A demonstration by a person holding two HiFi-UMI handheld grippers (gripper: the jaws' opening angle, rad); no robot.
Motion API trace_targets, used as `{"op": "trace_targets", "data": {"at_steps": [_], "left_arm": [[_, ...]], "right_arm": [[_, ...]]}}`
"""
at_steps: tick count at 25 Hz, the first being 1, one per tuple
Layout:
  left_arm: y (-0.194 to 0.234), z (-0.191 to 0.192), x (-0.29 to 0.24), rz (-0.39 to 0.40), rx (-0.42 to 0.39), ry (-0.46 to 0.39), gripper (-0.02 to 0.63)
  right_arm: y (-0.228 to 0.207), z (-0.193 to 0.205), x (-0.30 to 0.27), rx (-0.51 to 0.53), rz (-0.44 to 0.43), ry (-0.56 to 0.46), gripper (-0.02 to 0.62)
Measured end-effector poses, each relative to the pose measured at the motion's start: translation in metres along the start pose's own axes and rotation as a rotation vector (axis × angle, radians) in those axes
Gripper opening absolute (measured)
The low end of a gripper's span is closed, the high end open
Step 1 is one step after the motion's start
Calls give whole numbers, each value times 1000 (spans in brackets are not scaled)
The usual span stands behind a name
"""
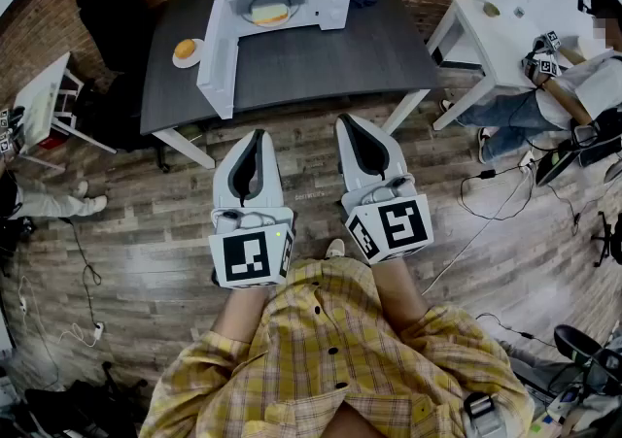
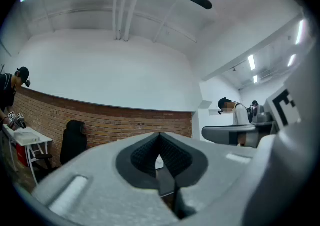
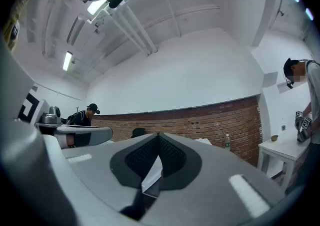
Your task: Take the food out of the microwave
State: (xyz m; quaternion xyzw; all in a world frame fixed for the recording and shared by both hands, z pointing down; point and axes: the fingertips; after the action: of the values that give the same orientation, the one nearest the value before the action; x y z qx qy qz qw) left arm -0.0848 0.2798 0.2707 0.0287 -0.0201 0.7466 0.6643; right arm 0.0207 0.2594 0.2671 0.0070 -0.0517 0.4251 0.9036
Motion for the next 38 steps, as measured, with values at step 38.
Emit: {"op": "trace_targets", "data": {"at_steps": [38], "left_arm": [[-52,32,-86,-133,24,-8,0]], "right_arm": [[-110,8,-19,14,-78,-18,3]]}}
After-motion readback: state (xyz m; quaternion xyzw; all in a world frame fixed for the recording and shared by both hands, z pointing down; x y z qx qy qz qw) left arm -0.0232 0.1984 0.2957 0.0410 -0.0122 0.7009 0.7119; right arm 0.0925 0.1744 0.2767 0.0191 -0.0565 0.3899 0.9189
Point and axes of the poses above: the fingertips, and each gripper's own axes: x backward along the fingers, y to its left, z out of its underside, and after that the axes turned 9 degrees about -z, right-handed
